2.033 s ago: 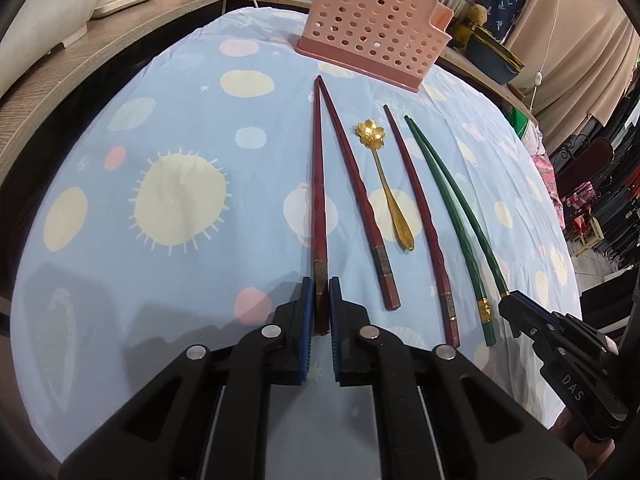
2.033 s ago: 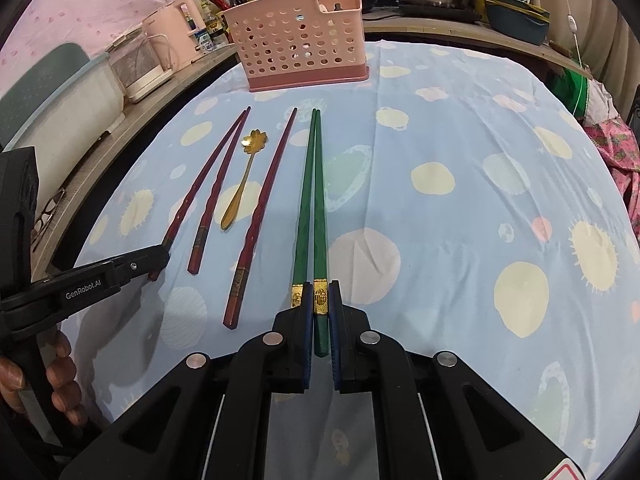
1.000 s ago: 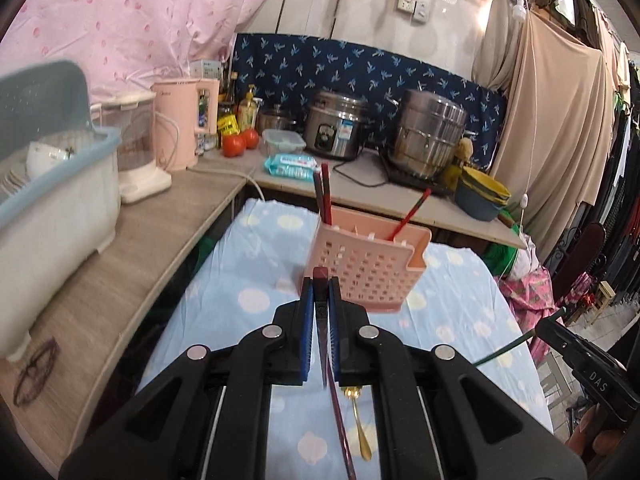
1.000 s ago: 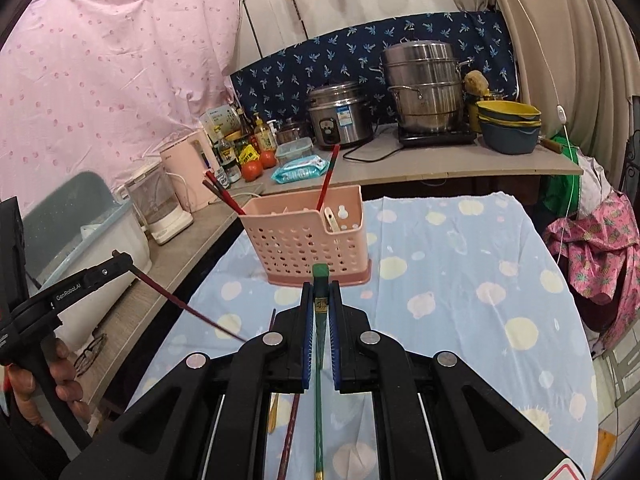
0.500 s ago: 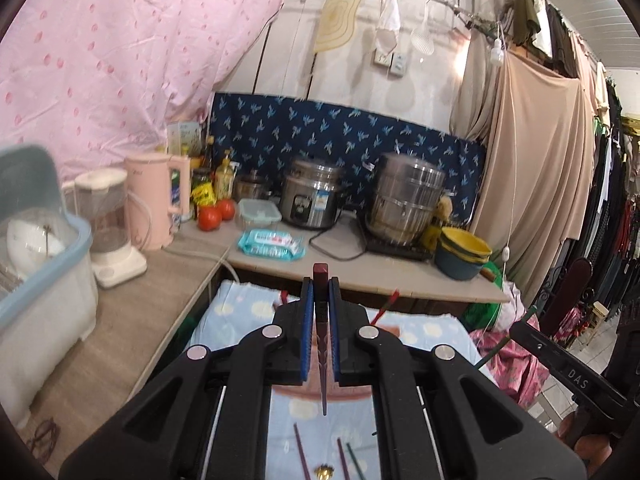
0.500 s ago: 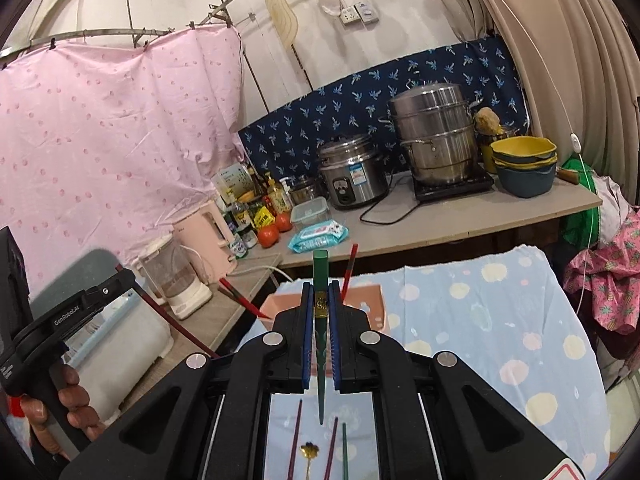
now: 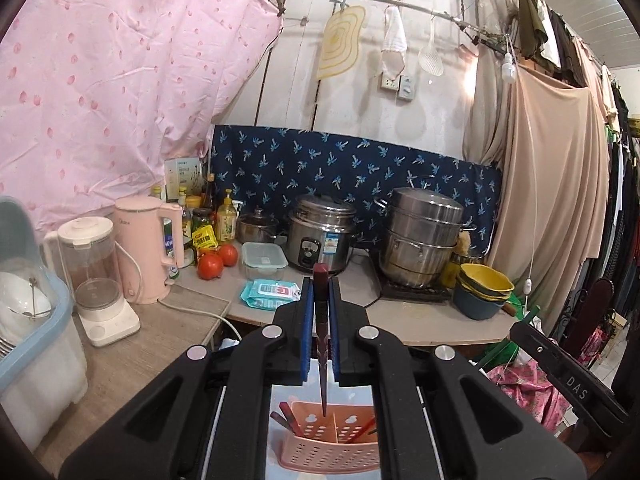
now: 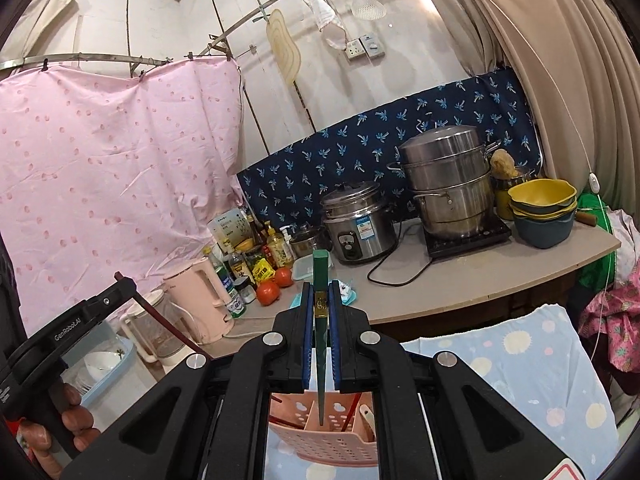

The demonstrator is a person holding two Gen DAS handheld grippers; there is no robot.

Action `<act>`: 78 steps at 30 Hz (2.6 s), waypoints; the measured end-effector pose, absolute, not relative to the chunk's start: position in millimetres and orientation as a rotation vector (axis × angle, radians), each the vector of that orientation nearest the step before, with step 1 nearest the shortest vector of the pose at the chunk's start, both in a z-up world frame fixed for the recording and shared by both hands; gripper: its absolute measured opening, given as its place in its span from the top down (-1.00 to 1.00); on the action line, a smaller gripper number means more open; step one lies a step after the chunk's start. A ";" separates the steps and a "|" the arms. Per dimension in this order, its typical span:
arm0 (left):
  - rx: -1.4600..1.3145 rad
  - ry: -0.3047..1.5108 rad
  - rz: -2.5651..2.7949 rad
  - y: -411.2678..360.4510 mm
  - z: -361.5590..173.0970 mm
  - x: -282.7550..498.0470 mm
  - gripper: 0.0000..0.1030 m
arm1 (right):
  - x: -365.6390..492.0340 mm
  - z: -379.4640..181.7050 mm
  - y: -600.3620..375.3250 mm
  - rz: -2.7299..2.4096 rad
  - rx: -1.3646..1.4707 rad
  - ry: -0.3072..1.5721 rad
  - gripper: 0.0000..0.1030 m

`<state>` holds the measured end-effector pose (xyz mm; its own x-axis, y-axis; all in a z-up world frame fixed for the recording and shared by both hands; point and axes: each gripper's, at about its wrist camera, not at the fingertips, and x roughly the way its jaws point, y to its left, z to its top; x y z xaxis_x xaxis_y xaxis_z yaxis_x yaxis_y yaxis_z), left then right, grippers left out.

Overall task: Organize utensils
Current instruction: 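Lift both chopsticks up and lower them into the pink holder, then open both tools to release the chopsticks into the holder, then move both open tools back down to the remaining utensils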

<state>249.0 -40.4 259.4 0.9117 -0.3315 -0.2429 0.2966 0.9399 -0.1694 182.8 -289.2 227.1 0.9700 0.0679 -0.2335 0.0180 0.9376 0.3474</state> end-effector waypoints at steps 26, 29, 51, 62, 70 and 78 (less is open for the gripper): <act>-0.131 0.456 -0.286 -45.8 178.3 295.2 0.86 | 239.9 130.0 -281.3 -0.006 0.369 0.477 0.81; -0.133 0.461 -0.273 -44.9 177.5 291.8 0.80 | 236.0 131.2 -283.2 -0.016 0.372 0.468 0.68; -0.109 0.523 -0.250 -25.4 164.1 228.4 0.58 | 161.4 135.7 -251.0 0.035 0.289 0.478 0.63; -0.089 0.609 -0.263 -16.5 125.1 174.0 0.56 | 100.6 102.0 -245.5 0.006 0.227 0.553 0.63; -0.075 0.716 -0.289 -18.4 79.2 142.2 0.56 | 58.5 56.5 -240.9 -0.006 0.211 0.664 0.63; -0.053 0.813 -0.294 -21.0 35.7 114.0 0.56 | 25.9 9.3 -233.2 -0.001 0.219 0.788 0.63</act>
